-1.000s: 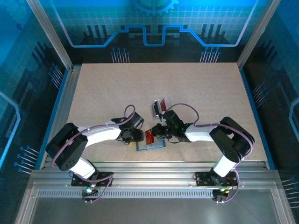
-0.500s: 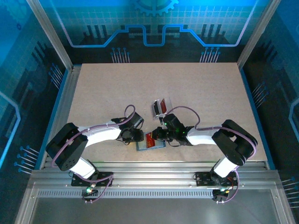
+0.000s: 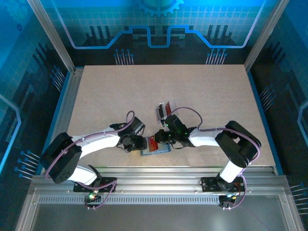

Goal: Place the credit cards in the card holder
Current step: Insert the credit card into the card slot.

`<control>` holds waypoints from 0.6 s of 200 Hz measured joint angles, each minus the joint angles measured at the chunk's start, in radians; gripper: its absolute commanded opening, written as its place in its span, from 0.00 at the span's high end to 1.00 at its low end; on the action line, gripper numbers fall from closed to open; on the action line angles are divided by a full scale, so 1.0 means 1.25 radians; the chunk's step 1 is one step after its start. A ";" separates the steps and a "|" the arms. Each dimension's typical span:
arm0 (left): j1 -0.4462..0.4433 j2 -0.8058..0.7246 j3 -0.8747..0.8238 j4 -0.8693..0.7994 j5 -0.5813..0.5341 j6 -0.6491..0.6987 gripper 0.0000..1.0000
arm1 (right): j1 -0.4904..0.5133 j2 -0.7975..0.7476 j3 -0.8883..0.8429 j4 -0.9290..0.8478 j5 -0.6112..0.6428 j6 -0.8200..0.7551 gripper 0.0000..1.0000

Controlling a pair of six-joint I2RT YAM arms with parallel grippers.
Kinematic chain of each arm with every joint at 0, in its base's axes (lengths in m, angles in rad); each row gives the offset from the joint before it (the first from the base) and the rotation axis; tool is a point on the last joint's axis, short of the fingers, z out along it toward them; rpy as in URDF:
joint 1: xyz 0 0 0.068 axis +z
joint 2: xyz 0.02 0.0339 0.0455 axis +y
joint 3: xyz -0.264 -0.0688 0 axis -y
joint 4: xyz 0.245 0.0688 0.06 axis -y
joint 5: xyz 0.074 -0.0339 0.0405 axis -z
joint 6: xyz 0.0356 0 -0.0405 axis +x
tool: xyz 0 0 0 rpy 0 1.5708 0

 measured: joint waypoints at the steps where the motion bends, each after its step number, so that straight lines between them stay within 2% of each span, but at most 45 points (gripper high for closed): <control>1: 0.000 0.000 0.000 0.000 0.002 0.002 0.65 | 0.000 0.000 0.001 -0.002 0.000 -0.002 1.00; 29: 0.016 0.002 0.000 0.003 0.031 0.004 0.83 | 0.000 0.004 0.009 -0.016 0.000 -0.012 1.00; 47: 0.025 0.022 0.000 0.015 0.045 0.005 0.90 | 0.000 0.008 0.011 -0.018 0.001 -0.017 1.00; 120: 0.038 0.072 0.008 0.024 0.066 0.014 0.94 | 0.014 0.027 0.023 -0.014 0.005 -0.020 1.00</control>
